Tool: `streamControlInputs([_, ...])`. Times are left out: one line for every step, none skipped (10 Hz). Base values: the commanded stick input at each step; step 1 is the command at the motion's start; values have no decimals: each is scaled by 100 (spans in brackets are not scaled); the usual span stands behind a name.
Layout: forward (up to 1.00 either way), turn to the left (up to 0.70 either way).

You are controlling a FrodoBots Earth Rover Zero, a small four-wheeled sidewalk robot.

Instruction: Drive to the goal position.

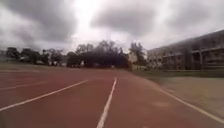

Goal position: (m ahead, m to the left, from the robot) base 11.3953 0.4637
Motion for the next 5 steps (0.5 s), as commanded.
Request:
streamControlInputs([70,0])
streamControlInputs([70,0])
streamControlInputs([70,0])
streamControlInputs([70,0])
streamControlInputs([70,0])
